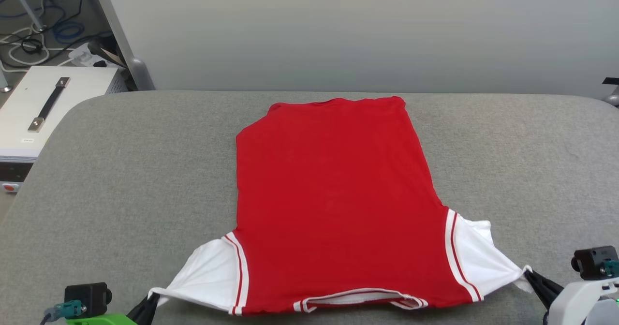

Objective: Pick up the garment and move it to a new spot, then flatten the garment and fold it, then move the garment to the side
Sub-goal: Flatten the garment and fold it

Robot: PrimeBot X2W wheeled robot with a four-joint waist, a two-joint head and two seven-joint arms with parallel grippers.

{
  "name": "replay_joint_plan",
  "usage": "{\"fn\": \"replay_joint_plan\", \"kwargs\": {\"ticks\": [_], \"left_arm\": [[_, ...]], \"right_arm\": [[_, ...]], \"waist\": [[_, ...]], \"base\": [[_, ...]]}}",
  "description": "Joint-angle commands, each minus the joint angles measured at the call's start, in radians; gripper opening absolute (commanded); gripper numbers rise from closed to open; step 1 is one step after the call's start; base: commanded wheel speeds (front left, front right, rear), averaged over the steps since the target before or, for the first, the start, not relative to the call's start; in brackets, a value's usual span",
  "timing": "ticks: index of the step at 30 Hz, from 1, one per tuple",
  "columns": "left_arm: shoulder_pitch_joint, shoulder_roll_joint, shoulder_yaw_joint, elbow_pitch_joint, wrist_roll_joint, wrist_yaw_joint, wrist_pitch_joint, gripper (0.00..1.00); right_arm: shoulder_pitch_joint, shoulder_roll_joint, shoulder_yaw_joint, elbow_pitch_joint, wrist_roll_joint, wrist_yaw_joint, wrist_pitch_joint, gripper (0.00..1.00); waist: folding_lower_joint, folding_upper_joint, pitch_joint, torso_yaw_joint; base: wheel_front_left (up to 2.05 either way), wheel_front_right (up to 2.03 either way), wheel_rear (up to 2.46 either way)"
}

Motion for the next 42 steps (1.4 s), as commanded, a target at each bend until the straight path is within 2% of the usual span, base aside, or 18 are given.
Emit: {"fn": "replay_joint_plan", "kwargs": {"ticks": [1,9,10,11,12,17,22,27,31,36,42], "left_arm": [[0.022,0.016,0.003,-0.016,-0.009,0.015,0.006,0.0],[0.037,0.031,-0.01,-0.088,-0.015,0.033,0.047,0.0],[0.033,0.031,-0.011,-0.096,-0.018,0.031,0.054,0.0],[0.03,0.031,-0.014,-0.103,-0.019,0.029,0.06,0.0],[0.024,0.032,-0.016,-0.111,-0.021,0.026,0.067,0.0],[-0.007,0.037,-0.021,-0.163,-0.023,0.023,0.1,0.0],[-0.057,0.059,-0.027,-0.283,-0.029,0.032,0.175,0.0],[-0.099,0.064,-0.04,-0.37,-0.018,0.041,0.219,0.0],[-0.137,0.048,-0.048,-0.422,-0.012,0.038,0.232,0.0],[-0.183,0.021,-0.057,-0.451,-0.004,0.02,0.232,0.0],[-0.23,-0.013,-0.079,-0.467,0.015,-0.001,0.229,0.0]], "right_arm": [[0.031,-0.015,-0.014,-0.016,0.01,-0.002,0.019,0.0],[0.135,-0.021,-0.094,-0.115,0.018,-0.002,0.142,0.0],[0.138,-0.02,-0.108,-0.125,0.01,-0.002,0.155,0.07],[0.137,-0.019,-0.119,-0.133,0.001,-0.002,0.164,0.42],[0.135,-0.017,-0.132,-0.145,-0.01,-0.002,0.176,1.0],[0.099,-0.013,-0.189,-0.217,-0.031,-0.002,0.259,1.0],[-0.041,-0.006,-0.279,-0.369,-0.036,-0.002,0.448,1.0],[-0.225,0.016,-0.301,-0.42,-0.037,-0.002,0.625,1.0],[-0.399,0.025,-0.298,-0.399,-0.057,-0.002,0.765,1.0],[-0.59,0.041,-0.285,-0.315,-0.095,-0.002,0.899,1.0],[-0.789,0.054,-0.293,-0.182,-0.158,-0.002,0.988,1.0]], "waist": [[0.0001,0.0,0.0,0.001],[0.0001,0.0,0.022,0.009],[0.0001,0.0,0.03,0.011],[0.0001,0.0,0.036,0.013],[0.0001,0.0,0.046,0.015],[0.0001,0.0,0.095,0.032],[0.0001,0.0,0.206,0.082],[0.0001,0.0,0.304,0.137],[0.0001,0.0,0.385,0.188],[0.0001,0.0,0.466,0.256],[0.0001,0.0,0.539,0.323]], "base": [[0.0,0.0,0.0],[0.0,0.0,0.0],[0.0,0.0,0.0],[0.0,0.0,0.0],[0.0,0.0,0.0],[0.0,0.0,0.0],[0.0,0.0,0.0],[0.0,0.0,0.0],[0.0,0.0,0.0],[0.0,0.0,0.0],[0.0,0.0,0.0]]}}
